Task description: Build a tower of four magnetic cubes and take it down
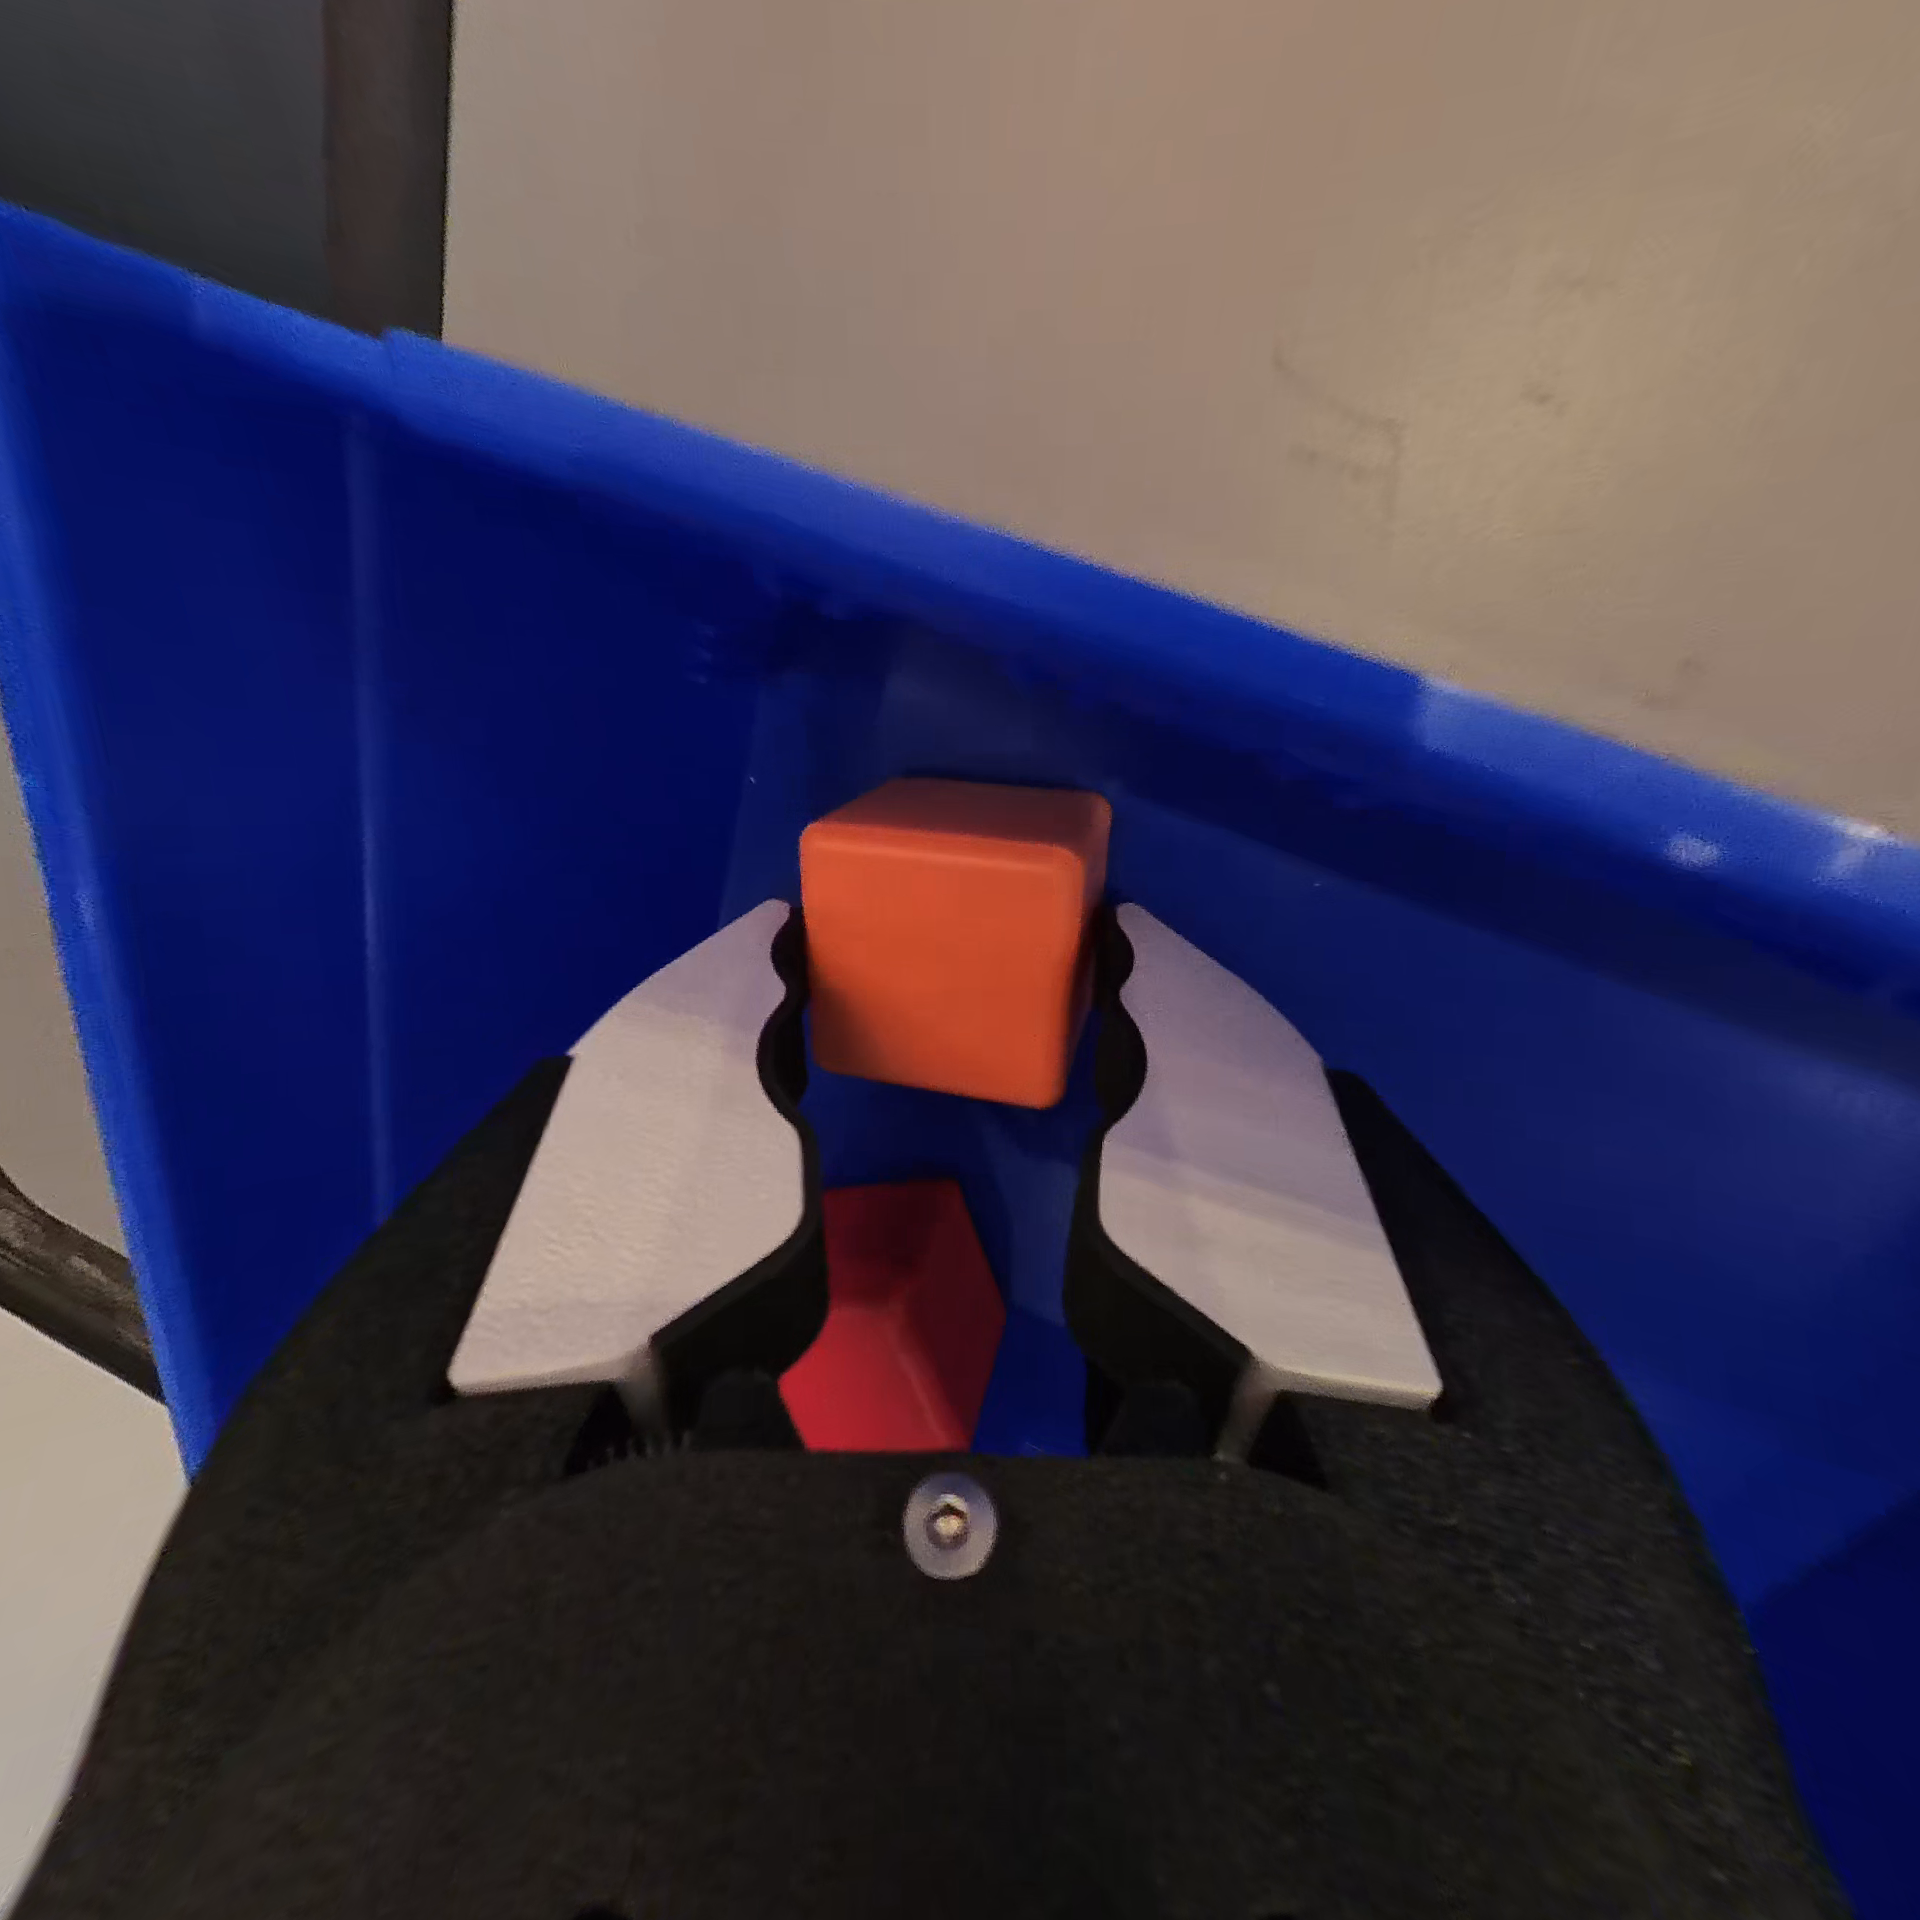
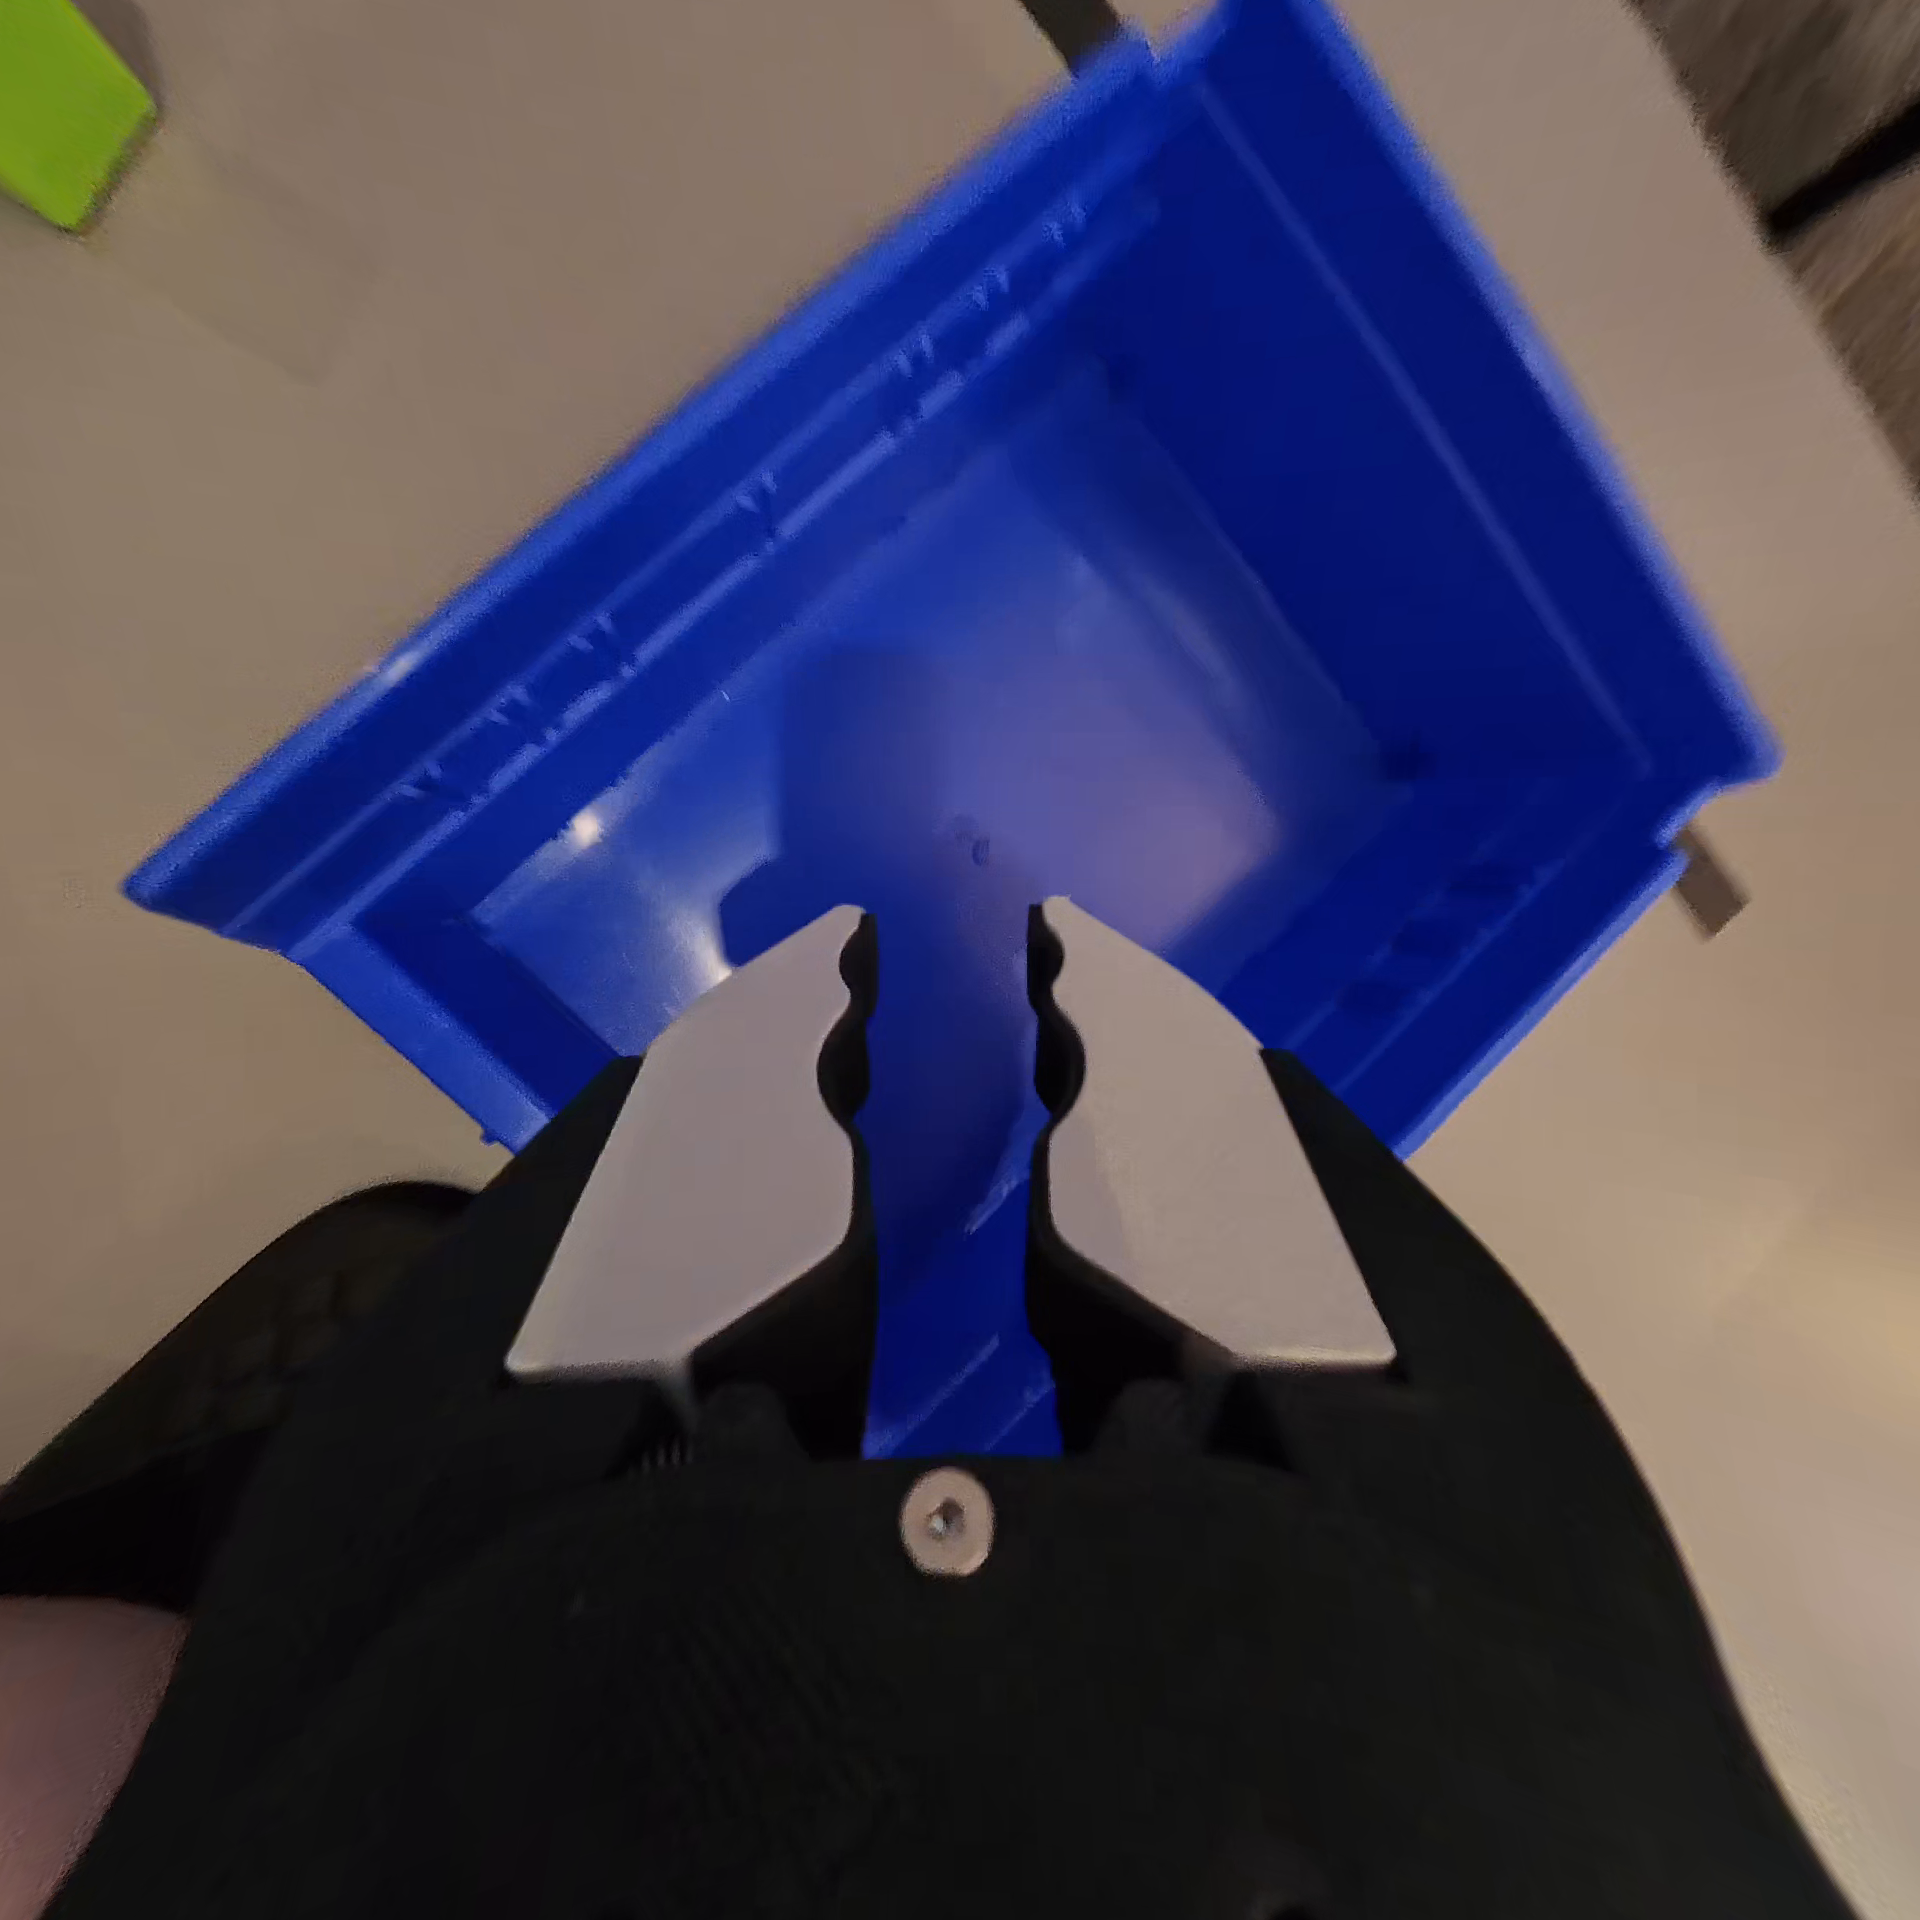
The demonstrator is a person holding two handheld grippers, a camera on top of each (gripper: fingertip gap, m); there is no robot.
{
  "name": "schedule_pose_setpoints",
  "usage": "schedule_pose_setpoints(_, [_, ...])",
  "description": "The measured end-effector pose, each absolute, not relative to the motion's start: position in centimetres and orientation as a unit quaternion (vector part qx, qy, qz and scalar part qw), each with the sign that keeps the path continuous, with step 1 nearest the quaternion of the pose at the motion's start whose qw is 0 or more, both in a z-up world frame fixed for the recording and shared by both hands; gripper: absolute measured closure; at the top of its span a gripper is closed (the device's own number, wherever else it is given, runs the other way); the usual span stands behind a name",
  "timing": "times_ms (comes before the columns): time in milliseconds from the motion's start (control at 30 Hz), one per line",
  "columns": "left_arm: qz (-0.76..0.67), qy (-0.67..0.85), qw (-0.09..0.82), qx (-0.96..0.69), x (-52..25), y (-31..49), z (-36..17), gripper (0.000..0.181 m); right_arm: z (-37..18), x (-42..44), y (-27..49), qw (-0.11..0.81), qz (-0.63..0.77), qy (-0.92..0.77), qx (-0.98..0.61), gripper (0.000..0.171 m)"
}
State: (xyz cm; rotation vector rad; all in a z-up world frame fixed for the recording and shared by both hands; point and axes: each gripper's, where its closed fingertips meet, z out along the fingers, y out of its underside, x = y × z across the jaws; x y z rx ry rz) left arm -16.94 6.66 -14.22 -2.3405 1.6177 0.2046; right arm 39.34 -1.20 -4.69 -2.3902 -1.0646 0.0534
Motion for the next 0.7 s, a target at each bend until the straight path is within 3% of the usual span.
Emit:
schedule_pose_setpoints(300, [0.076, 0.548, 0.149, -0.820, -16.9, 6.8, -14.4, 0.127, -0.8, 31.5, -2.0, 0.360, 0.014, -0.534, -0.765, 0.146])
schedule_pose_setpoints(700, [0.077, 0.512, 0.180, -0.837, -16.8, 6.5, -12.6, 0.129, -1.1, 30.0, -2.2, 0.348, 0.009, -0.557, -0.754, 0.146])
